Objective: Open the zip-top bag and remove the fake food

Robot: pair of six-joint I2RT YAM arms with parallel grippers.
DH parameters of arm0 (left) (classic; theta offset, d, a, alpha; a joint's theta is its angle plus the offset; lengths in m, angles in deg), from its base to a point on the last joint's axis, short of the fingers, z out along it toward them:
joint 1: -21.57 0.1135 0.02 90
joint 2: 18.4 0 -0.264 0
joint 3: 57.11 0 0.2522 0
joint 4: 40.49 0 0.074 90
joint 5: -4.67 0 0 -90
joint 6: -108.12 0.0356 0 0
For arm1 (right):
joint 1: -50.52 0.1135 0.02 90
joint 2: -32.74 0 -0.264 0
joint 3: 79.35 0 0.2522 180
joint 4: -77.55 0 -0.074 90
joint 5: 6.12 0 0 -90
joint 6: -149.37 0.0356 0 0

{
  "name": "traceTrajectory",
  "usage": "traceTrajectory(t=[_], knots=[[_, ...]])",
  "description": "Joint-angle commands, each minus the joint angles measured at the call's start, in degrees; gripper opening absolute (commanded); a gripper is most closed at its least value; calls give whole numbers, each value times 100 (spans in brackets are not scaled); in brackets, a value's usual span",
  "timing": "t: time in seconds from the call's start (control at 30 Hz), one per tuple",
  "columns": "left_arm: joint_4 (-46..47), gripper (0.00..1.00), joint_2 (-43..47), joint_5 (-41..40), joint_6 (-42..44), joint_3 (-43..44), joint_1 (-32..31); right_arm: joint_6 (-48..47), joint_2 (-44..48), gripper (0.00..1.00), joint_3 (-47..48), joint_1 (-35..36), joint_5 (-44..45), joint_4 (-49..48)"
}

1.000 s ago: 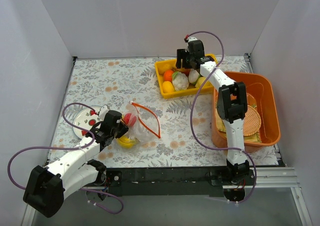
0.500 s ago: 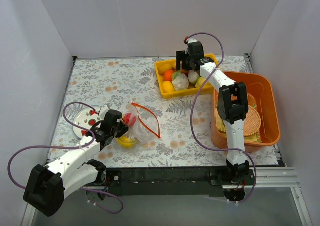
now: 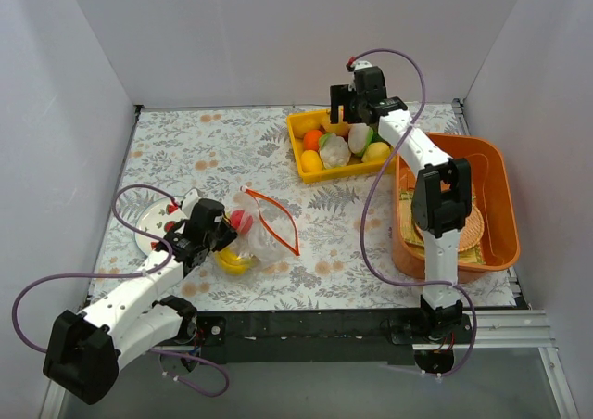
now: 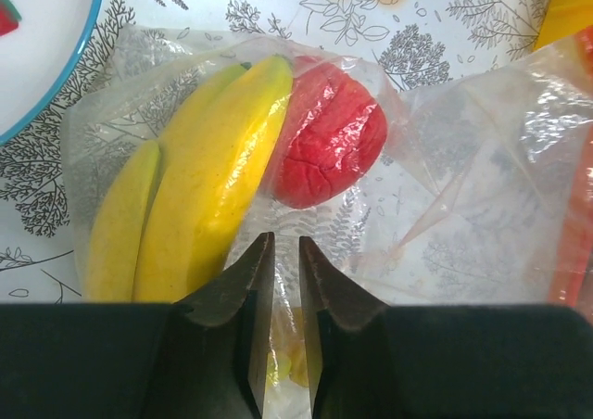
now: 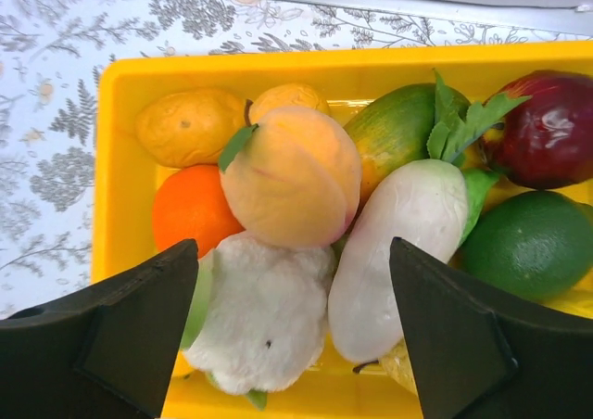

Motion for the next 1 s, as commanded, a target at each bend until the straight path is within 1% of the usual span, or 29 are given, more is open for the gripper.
traceTrajectory(t=[0.0,0.07,0.1,0.13,0.17,0.2,0.27,0.3,0.33,0.37,0.4,0.43,0.47,0.53,0.63,0.67,0.7,0.73,0.83,0.97], knots=[[-343,19,258,-199,30,378,68,131,928,85,85,38,6,255],[-624,20,389,-261,-40,510,77,219,1339,80,-195,143,-91,396],[-720,24,434,-340,-101,545,86,298,1516,75,-362,196,-117,388],[-991,25,495,-427,-163,598,86,333,1709,72,-851,327,-309,336],[-1133,26,600,-506,-215,712,94,368,2094,68,-1125,407,-424,248],[-1274,27,662,-655,-329,774,94,473,2289,62,-1389,494,-582,21],[-1669,31,759,-753,-452,897,103,579,2780,58,-2204,845,-1074,-287],[-1792,32,846,-797,-558,906,112,719,2888,54,-2444,986,-1197,-472],[-1968,33,891,-823,-724,906,112,764,2967,53,-2620,1309,-1398,-578],[-2004,33,943,-832,-795,889,112,782,3046,51,-2848,1478,-1479,-622],[-1987,34,1005,-859,-813,828,112,878,3056,48,-2920,1645,-1514,-640],[-1848,34,1014,-876,-805,784,112,948,3056,47,-3008,1934,-1610,-727],[-1707,34,1014,-859,-709,748,121,1027,3056,45,-3244,2050,-1733,-850],[-1138,33,805,-806,-516,695,121,1308,3038,43,-3473,2330,-1944,-1175],[-741,26,278,-613,-348,852,147,1616,2889,38,-3756,2577,-2120,-1326],[-687,23,-90,-595,-304,914,147,1669,2810,37,-3808,2648,-2130,-1439],[-643,20,-224,-604,-269,950,147,1757,2757,36,-3905,2709,-2113,-1466],[-416,19,-330,-578,-216,941,173,1801,2713,36,-3940,2780,-2095,-1519],[-54,17,-638,-551,-76,897,261,2012,2468,31,-4054,2815,-2138,-1598],[140,17,-954,-700,21,845,332,2241,2178,32,-4169,2842,-2350,-1985]])
